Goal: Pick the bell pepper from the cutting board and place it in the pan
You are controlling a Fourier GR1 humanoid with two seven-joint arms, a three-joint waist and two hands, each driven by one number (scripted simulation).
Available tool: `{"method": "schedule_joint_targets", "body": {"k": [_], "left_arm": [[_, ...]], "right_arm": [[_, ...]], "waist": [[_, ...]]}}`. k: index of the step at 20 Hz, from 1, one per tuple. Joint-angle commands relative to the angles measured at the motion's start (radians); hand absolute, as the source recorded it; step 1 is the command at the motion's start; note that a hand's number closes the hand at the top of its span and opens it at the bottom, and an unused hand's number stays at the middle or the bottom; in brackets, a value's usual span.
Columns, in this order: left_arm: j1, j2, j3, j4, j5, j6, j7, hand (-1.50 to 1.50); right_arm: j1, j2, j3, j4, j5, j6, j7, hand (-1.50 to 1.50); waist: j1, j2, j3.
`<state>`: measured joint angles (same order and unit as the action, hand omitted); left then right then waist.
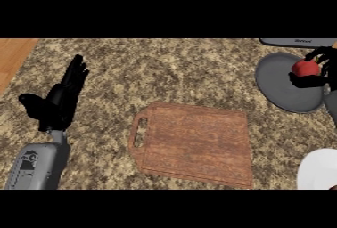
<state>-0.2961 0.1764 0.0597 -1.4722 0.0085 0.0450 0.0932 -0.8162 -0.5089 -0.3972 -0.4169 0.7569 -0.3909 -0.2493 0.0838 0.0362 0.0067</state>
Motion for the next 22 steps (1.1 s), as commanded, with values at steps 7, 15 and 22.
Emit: {"method": "schedule_joint_targets", "body": {"k": [7,15,22], "left_arm": [[0.023,-0.034,-0.029,-0.025,-0.017,0.017,-0.018,0.0],[-0.006,0.013,0.024,-0.001,0.007,0.001,0.007,0.0],[0.059,-0.019,0.017,0.01,-0.014,0.032,-0.027,0.0]], "right_arm": [[-0.018,-0.008,-0.082,0.205,-0.101,0.252,-0.123,-1.5],[0.017,0.018,-0.227,0.184,-0.247,0.185,-0.349,-1.5],[0.075,-0.104,-0.319,0.217,-0.375,0.535,-0.453,-1.5]], "waist": [[0.013,0.004,0.002],[-0.021,-0.005,0.002],[-0.063,-0.025,-0.003]]}}
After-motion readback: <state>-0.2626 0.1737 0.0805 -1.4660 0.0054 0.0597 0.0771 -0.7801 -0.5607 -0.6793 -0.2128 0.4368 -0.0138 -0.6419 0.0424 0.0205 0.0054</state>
